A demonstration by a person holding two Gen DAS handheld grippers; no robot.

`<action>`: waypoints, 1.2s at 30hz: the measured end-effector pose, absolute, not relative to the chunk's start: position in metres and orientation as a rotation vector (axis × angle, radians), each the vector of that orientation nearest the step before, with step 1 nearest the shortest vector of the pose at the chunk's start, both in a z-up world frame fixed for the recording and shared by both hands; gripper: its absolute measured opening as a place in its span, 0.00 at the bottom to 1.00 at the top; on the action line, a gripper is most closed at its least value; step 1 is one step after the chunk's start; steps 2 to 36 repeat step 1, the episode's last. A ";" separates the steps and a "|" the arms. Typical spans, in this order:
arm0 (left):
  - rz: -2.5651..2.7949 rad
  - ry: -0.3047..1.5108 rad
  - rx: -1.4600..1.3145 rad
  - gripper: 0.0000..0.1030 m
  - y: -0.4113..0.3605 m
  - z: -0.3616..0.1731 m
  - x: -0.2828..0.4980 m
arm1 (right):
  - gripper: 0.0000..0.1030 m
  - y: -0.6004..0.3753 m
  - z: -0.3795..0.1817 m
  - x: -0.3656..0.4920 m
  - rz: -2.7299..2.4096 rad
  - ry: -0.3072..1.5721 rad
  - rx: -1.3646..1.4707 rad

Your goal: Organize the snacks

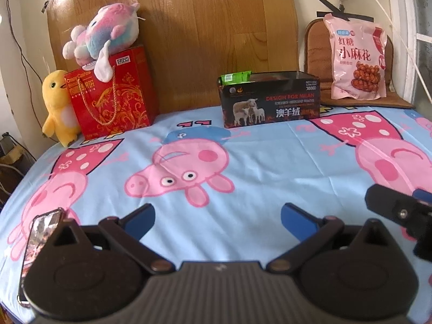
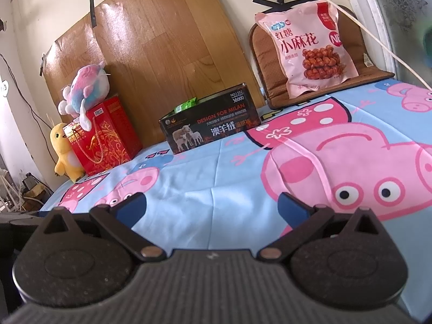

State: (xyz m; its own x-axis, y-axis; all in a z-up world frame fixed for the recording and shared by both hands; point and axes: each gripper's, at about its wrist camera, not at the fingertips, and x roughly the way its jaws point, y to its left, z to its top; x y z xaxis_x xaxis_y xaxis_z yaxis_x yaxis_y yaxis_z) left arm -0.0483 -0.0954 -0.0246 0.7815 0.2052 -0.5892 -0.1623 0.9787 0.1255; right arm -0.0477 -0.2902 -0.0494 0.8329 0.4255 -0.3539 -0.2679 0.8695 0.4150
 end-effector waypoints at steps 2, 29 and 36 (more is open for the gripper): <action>0.192 0.647 0.061 1.00 -0.095 -0.024 -0.048 | 1.00 -0.290 -0.050 -0.048 0.375 0.454 0.361; 0.192 0.647 0.061 1.00 -0.095 -0.024 -0.048 | 1.00 -0.290 -0.050 -0.048 0.375 0.454 0.361; 0.192 0.647 0.061 1.00 -0.095 -0.024 -0.048 | 1.00 -0.290 -0.050 -0.048 0.375 0.454 0.361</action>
